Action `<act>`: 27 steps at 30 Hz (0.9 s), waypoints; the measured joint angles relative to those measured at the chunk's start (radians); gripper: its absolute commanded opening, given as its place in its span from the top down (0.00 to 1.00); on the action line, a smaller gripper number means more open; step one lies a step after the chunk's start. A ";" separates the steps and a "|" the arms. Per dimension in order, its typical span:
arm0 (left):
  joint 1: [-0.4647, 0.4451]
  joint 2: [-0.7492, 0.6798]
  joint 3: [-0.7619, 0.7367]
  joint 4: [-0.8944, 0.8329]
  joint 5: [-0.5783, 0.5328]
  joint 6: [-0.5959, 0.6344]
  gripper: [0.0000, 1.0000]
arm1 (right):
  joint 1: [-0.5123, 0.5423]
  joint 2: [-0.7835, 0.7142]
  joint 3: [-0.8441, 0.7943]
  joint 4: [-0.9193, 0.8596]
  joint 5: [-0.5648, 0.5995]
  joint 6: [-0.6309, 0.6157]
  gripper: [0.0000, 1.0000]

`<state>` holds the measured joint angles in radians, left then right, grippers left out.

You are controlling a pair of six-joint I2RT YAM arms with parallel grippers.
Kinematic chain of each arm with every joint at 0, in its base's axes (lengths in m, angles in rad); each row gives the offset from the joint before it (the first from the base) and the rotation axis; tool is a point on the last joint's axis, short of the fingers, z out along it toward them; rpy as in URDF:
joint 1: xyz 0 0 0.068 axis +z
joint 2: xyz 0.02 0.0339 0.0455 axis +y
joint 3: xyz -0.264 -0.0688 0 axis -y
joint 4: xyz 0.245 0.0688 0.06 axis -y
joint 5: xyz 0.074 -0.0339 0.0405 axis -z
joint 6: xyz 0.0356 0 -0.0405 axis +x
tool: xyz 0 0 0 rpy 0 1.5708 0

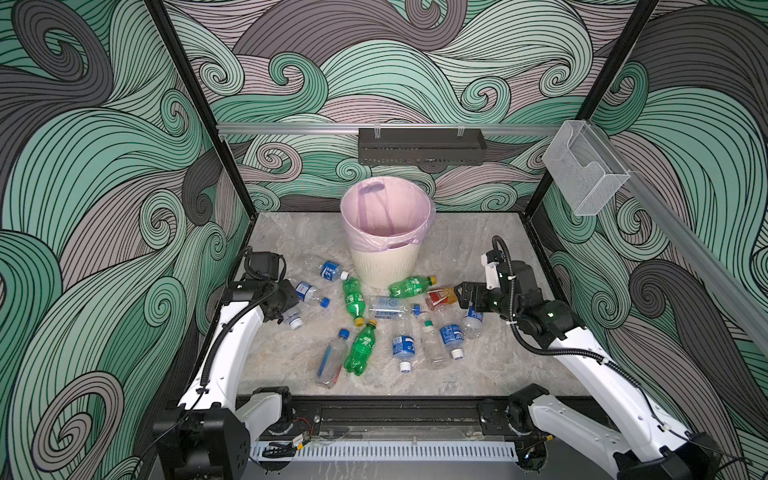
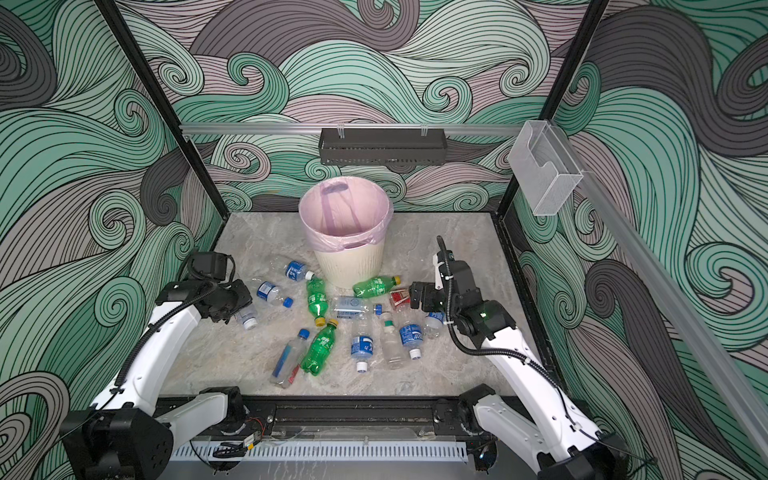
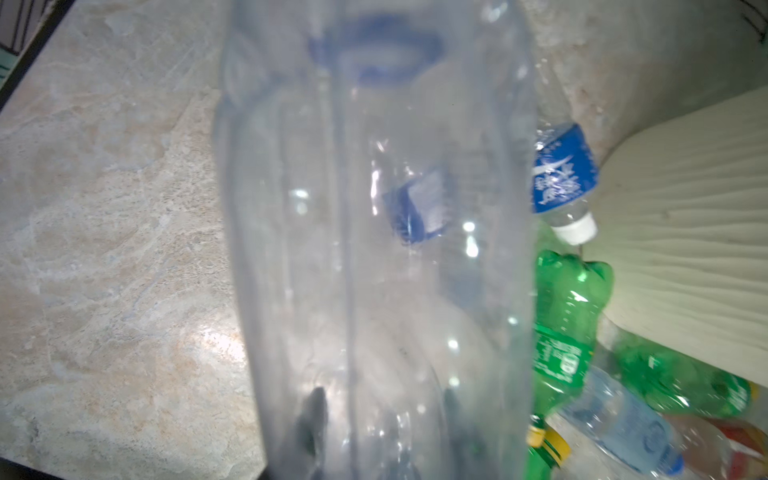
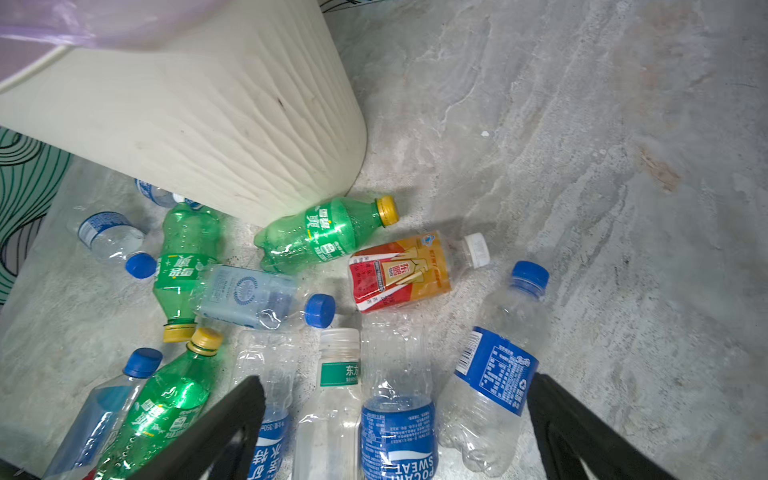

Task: Throw the plastic bottles in the bin
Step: 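Close left gripper on the clear Ganten bottle and lift it, then carry Ganten bottle over bin and open left gripper while right arm lowers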

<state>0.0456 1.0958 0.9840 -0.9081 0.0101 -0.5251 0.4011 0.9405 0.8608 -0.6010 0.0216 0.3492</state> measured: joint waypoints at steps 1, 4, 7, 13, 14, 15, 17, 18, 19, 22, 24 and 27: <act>0.000 -0.003 0.018 -0.013 0.019 0.022 0.69 | -0.002 -0.002 -0.005 -0.003 0.006 0.004 0.02; 0.000 -0.006 0.072 -0.051 0.078 0.092 0.68 | -0.014 -0.002 -0.029 -0.009 0.029 0.027 0.02; 0.000 -0.007 0.130 -0.092 0.140 0.154 0.68 | -0.032 0.001 -0.055 -0.019 0.049 0.055 0.02; -0.004 -0.008 0.249 -0.109 0.252 0.222 0.64 | -0.068 0.008 -0.101 -0.042 0.054 0.100 0.02; -0.009 -0.004 0.278 -0.107 0.272 0.224 0.64 | -0.071 0.007 -0.105 -0.046 0.054 0.105 0.02; -0.013 0.005 0.311 -0.108 0.288 0.224 0.64 | -0.074 0.006 -0.106 -0.048 0.054 0.108 0.02; -0.035 0.063 0.437 -0.101 0.322 0.222 0.64 | -0.078 -0.001 -0.110 -0.048 0.054 0.113 0.02; -0.051 0.100 0.505 -0.094 0.331 0.219 0.64 | -0.080 -0.007 -0.112 -0.049 0.053 0.116 0.02; -0.076 0.155 0.597 -0.084 0.339 0.213 0.63 | -0.081 -0.013 -0.113 -0.049 0.053 0.117 0.02; -0.166 0.355 0.909 -0.047 0.343 0.190 0.48 | -0.084 -0.024 -0.114 -0.050 0.050 0.126 0.02; -0.227 0.497 1.120 -0.020 0.344 0.173 0.35 | -0.087 -0.024 -0.116 -0.050 0.049 0.134 0.02; -0.297 0.726 1.456 -0.015 0.340 0.141 0.13 | -0.088 -0.024 -0.125 -0.051 0.047 0.145 0.02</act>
<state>-0.2516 1.8221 2.4405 -0.9234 0.3496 -0.3840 0.3134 0.9161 0.7357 -0.6525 0.0685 0.4946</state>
